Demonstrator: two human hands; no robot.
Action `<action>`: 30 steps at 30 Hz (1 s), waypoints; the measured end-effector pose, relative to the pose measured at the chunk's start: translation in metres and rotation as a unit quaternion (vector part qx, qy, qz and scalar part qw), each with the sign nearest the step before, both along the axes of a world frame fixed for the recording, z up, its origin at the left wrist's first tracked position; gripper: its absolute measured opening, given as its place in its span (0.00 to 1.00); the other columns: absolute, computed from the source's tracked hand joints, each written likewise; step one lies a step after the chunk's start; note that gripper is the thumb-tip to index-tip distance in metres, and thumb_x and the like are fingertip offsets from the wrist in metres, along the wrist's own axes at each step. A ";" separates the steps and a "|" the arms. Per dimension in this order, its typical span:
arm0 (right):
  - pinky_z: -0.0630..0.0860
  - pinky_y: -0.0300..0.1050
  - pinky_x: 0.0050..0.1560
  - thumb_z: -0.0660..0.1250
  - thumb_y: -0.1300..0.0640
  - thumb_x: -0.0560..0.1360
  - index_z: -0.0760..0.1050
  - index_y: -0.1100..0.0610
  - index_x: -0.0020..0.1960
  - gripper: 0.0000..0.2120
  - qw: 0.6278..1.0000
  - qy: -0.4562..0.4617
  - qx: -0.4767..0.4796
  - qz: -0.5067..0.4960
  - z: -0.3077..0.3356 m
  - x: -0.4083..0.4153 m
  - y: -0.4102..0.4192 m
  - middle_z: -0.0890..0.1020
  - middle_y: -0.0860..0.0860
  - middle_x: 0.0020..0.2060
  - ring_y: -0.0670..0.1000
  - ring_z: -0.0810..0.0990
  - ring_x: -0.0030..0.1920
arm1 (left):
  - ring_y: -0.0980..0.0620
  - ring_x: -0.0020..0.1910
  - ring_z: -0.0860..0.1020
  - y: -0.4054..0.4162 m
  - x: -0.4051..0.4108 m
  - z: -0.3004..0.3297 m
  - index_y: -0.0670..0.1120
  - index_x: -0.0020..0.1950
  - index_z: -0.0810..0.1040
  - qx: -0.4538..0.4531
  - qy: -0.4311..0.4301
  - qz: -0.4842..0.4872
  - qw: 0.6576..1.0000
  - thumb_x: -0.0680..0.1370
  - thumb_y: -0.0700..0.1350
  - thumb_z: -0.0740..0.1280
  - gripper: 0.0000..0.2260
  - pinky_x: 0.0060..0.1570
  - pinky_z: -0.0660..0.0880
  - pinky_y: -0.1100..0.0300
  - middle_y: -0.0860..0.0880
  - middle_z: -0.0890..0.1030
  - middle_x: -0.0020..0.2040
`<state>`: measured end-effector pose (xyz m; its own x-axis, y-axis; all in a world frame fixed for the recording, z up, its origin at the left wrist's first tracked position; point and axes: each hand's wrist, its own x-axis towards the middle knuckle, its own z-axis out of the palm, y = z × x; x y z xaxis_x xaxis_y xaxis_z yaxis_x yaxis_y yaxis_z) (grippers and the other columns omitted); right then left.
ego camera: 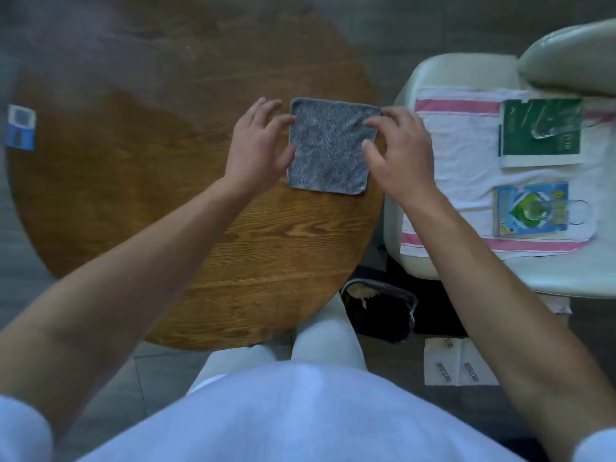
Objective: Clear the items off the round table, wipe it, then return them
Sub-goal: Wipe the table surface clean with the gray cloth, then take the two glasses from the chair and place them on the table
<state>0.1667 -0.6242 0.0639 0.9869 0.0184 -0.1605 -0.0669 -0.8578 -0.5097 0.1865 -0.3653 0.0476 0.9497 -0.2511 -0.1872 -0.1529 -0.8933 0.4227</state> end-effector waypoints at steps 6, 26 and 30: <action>0.67 0.54 0.72 0.66 0.51 0.79 0.81 0.52 0.65 0.16 0.998 -0.039 0.033 -0.046 0.074 -0.077 0.025 0.78 0.53 0.68 0.55 0.72 0.71 | 0.42 0.82 0.58 0.040 -0.051 0.076 0.52 0.74 0.74 -0.055 -0.037 -0.009 0.998 0.79 0.61 0.58 0.26 0.79 0.56 0.44 0.47 0.66 0.81; 0.55 0.30 0.74 0.63 0.45 0.79 0.74 0.54 0.75 0.27 0.958 -0.230 0.023 -0.172 0.245 -0.342 0.099 0.72 0.54 0.76 0.54 0.69 0.75 | 0.47 0.82 0.57 0.151 -0.252 0.233 0.50 0.76 0.73 -0.145 -0.222 -0.027 0.964 0.81 0.56 0.62 0.24 0.79 0.57 0.49 0.49 0.67 0.80; 0.59 0.39 0.76 0.64 0.43 0.79 0.71 0.52 0.77 0.28 0.954 -0.245 0.016 -0.174 0.265 -0.360 0.066 0.69 0.52 0.78 0.52 0.67 0.77 | 0.46 0.82 0.58 0.113 -0.261 0.260 0.50 0.77 0.72 -0.161 -0.266 -0.051 0.949 0.81 0.58 0.61 0.26 0.79 0.59 0.45 0.48 0.68 0.80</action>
<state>-0.1934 -0.5580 0.3293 0.8905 -0.3275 0.3157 -0.0927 -0.8102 -0.5788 -0.0749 -0.2523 0.3072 0.8564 -0.3091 0.4136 -0.4991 -0.7009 0.5096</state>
